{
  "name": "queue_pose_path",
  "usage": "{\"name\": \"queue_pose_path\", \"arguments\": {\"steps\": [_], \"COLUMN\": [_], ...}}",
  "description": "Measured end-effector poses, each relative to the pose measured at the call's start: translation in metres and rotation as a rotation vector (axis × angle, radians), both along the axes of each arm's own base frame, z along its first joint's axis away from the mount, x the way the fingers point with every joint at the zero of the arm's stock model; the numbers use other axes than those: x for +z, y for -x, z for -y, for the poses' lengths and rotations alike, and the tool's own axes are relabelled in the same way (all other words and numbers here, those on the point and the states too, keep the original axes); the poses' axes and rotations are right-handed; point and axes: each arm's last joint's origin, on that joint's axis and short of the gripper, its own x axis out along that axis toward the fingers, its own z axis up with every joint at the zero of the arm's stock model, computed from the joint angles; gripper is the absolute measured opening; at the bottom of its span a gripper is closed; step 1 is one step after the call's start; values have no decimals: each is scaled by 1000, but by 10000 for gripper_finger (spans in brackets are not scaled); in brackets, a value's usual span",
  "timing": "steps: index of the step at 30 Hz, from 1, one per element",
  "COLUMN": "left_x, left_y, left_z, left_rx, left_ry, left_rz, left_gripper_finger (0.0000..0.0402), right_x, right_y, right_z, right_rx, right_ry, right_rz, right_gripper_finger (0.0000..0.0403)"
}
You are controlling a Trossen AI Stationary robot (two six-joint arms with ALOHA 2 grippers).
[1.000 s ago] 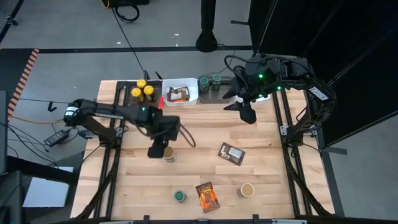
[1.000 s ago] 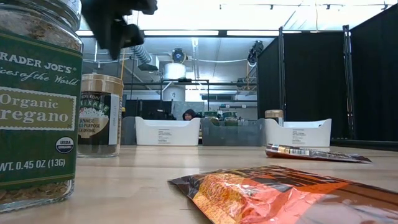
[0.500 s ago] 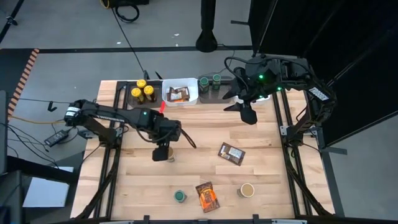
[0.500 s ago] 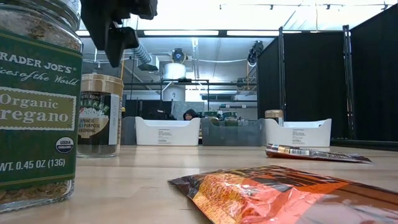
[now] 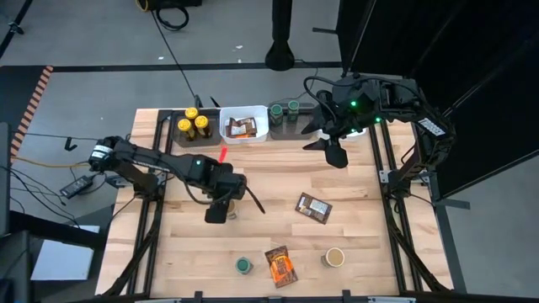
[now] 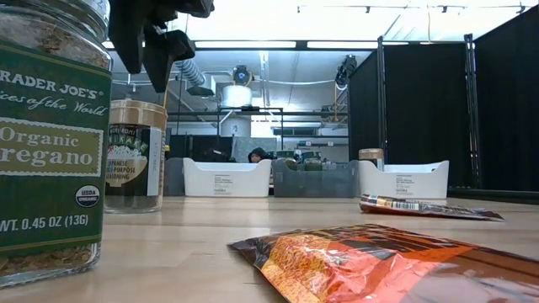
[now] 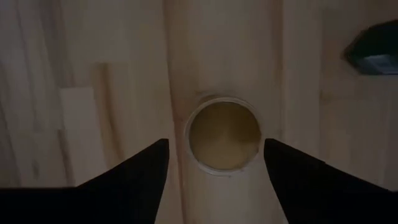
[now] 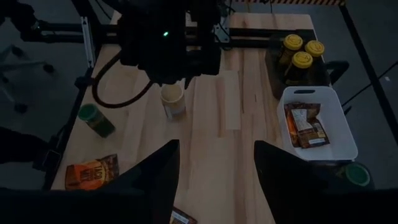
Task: Sort spices by type
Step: Put the left brown seasoning bottle into the right white bin
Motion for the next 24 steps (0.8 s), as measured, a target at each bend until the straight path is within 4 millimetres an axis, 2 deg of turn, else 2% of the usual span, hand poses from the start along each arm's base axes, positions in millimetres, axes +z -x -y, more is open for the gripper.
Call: {"name": "queue_pose_path", "arguments": {"steps": [12,24], "left_x": [-17,-20], "left_y": [-10,-11], "left_z": [11,12], "left_rx": [-34,-44], "left_ry": [-24,2], "left_rz": [-51,-47], "left_gripper_finger": [269,269], "right_x": [0,0], "right_y": [0,0], "right_z": [0,0], "right_rx": [-2,-2], "right_ry": [-2,-2], "right_rz": [0,0], "right_gripper_finger": [215,215]}}
